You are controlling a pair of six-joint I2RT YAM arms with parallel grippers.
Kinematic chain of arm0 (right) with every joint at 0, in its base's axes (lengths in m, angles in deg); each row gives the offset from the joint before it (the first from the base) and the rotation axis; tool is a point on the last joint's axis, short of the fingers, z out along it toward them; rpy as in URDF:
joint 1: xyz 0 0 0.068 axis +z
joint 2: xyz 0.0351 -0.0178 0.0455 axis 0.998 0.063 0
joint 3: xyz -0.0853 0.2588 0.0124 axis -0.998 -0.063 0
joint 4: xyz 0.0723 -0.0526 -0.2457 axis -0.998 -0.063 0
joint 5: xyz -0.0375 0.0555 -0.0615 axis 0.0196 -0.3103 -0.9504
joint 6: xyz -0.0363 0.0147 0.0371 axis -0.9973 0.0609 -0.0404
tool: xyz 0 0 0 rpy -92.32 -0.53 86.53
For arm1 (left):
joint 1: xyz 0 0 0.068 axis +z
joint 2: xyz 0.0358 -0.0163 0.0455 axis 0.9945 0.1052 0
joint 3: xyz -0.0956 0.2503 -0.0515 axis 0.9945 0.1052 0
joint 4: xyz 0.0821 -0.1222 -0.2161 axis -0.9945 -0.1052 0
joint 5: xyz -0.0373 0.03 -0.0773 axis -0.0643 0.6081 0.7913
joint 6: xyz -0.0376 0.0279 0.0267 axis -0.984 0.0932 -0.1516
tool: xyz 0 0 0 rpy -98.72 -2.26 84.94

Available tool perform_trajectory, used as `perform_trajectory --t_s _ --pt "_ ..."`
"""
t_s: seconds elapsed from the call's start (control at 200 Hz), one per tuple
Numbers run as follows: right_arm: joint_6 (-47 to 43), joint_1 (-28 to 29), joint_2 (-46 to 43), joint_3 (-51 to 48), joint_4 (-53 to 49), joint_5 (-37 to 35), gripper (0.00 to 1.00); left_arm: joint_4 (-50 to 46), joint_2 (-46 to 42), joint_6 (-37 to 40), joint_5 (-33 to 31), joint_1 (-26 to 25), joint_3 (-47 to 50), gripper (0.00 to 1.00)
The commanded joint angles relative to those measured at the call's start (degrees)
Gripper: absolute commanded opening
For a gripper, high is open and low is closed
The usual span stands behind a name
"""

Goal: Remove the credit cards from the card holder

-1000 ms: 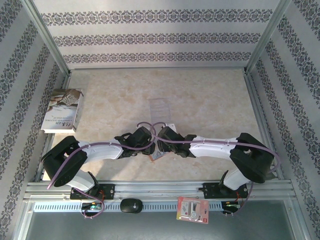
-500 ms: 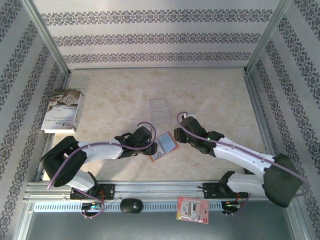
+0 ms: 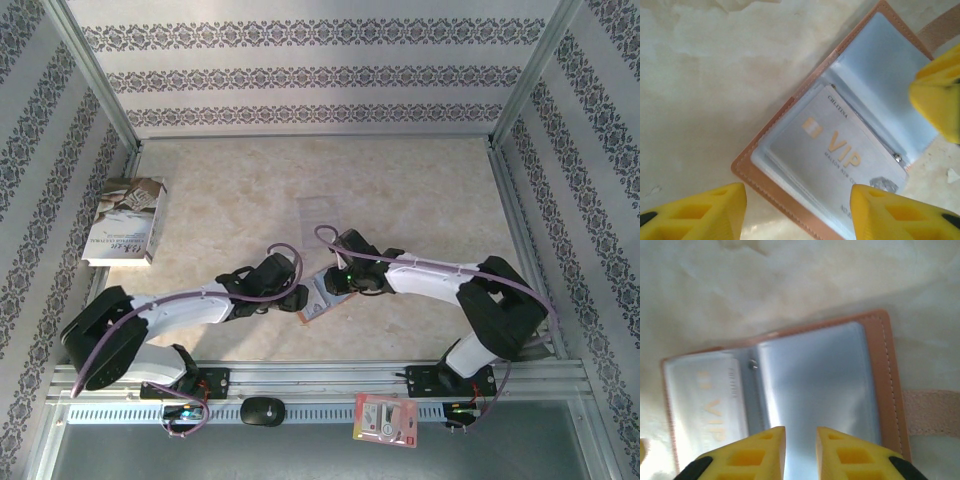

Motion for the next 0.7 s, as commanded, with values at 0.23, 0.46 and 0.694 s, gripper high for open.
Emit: perform_trajectory --t_s 0.23,0.46,0.694 --pt "6.7 3.4 -1.8 -6.2 -1.2 -7.8 0.19 -13.5 -2.6 -0.7 1.4 0.1 2.5 0.37" --pt "10.0 7.0 -7.0 -9.2 -2.5 -11.8 0.20 -5.1 3.8 -1.7 2.9 1.4 2.9 0.41" --pt "9.5 7.8 -19.9 -13.0 -1.6 -16.8 0.27 1.3 10.6 0.5 4.7 2.7 -2.8 0.48"
